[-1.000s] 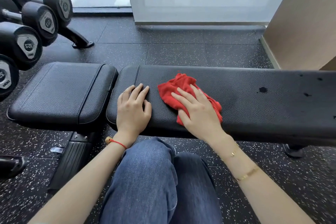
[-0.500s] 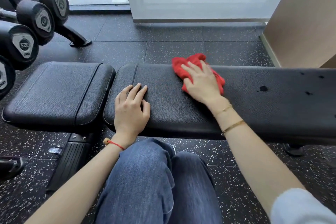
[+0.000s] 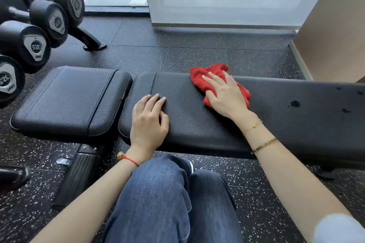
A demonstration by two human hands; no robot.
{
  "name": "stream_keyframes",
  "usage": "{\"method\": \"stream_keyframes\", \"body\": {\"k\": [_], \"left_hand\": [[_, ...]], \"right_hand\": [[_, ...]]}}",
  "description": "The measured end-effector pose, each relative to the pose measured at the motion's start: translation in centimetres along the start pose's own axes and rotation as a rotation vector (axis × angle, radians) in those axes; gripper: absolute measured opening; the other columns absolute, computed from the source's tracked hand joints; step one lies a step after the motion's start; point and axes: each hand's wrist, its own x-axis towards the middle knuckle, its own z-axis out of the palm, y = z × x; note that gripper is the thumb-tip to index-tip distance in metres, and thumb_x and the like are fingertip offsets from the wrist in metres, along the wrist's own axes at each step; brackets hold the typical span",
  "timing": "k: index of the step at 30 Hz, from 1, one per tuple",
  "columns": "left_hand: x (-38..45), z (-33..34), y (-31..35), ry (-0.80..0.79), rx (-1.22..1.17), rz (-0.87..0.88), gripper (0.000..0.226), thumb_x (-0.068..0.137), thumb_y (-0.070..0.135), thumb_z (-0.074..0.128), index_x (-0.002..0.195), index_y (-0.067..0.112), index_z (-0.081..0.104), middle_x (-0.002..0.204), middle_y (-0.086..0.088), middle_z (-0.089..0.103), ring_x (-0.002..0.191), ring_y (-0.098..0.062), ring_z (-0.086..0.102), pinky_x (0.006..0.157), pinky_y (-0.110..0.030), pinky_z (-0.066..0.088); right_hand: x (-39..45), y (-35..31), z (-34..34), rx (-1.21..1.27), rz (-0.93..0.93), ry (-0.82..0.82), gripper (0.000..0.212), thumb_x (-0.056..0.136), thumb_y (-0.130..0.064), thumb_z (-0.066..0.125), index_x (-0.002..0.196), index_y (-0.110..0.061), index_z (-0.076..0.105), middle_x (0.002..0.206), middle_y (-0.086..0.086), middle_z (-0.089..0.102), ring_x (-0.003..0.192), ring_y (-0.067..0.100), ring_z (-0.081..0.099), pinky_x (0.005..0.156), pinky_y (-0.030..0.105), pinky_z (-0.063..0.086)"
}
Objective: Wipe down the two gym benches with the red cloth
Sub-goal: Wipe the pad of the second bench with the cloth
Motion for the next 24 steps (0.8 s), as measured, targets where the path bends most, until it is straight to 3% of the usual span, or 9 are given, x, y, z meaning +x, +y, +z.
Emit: {"method": "stream_keyframes", "body": {"k": [4, 9, 12, 18, 21, 24], "left_hand": [[0.1, -0.5, -0.2, 0.010, -0.023, -0.014, 0.040, 0.087, 0.016, 0.053, 0.123, 0.006, 0.068, 0.132, -0.012, 0.064, 0.128, -0.033, 0.053, 0.110, -0.049, 0.040], [-0.3, -1.6, -2.0, 0.081, 0.006, -0.032, 0.030, 0.085, 0.019, 0.057, 0.111, 0.013, 0.071, 0.122, -0.003, 0.068, 0.116, -0.028, 0.060, 0.104, -0.044, 0.043], [-0.6, -2.1, -3.7, 0.086, 0.016, -0.029, 0.033, 0.084, 0.021, 0.057, 0.114, 0.015, 0.069, 0.122, 0.000, 0.067, 0.116, -0.026, 0.059, 0.106, -0.041, 0.041], [-1.2, -1.5, -4.0, 0.138, -0.073, -0.012, 0.039, 0.086, 0.017, 0.048, 0.119, 0.008, 0.069, 0.123, -0.005, 0.068, 0.119, -0.030, 0.058, 0.105, -0.048, 0.043], [-1.3, -1.6, -4.1, 0.136, -0.084, -0.003, 0.041, 0.086, 0.015, 0.046, 0.119, 0.006, 0.069, 0.123, -0.007, 0.068, 0.119, -0.031, 0.059, 0.104, -0.050, 0.043], [-1.3, -1.5, -4.1, 0.148, -0.093, 0.000, 0.041, 0.087, 0.015, 0.045, 0.117, 0.003, 0.069, 0.121, -0.011, 0.069, 0.117, -0.034, 0.060, 0.104, -0.052, 0.044]], "right_hand": [[2.5, -5.2, 1.5, -0.003, -0.146, -0.062, 0.053, 0.098, -0.035, 0.042, 0.150, -0.033, 0.032, 0.159, -0.007, 0.026, 0.149, 0.028, 0.010, 0.122, 0.040, 0.000], [-2.9, -6.4, 1.9, 0.045, -0.398, -0.057, 0.054, 0.094, -0.031, 0.048, 0.147, -0.032, 0.038, 0.157, -0.009, 0.032, 0.149, 0.026, 0.013, 0.123, 0.038, 0.002], [-2.7, -4.8, 1.7, 0.076, -0.402, -0.065, 0.052, 0.094, -0.029, 0.049, 0.146, -0.032, 0.041, 0.155, -0.010, 0.035, 0.149, 0.024, 0.016, 0.123, 0.037, 0.003], [5.9, -7.7, 2.8, -0.001, -0.197, -0.078, 0.052, 0.098, -0.034, 0.041, 0.149, -0.034, 0.033, 0.159, -0.007, 0.027, 0.149, 0.029, 0.010, 0.122, 0.039, 0.001], [7.8, -11.3, 3.9, 0.005, -0.274, -0.125, 0.052, 0.098, -0.035, 0.041, 0.149, -0.035, 0.033, 0.160, -0.007, 0.026, 0.149, 0.029, 0.009, 0.122, 0.040, 0.001], [5.4, -12.7, 4.3, 0.036, -0.467, -0.112, 0.050, 0.095, -0.032, 0.046, 0.146, -0.034, 0.041, 0.156, -0.007, 0.033, 0.149, 0.028, 0.013, 0.122, 0.042, 0.003]]}}
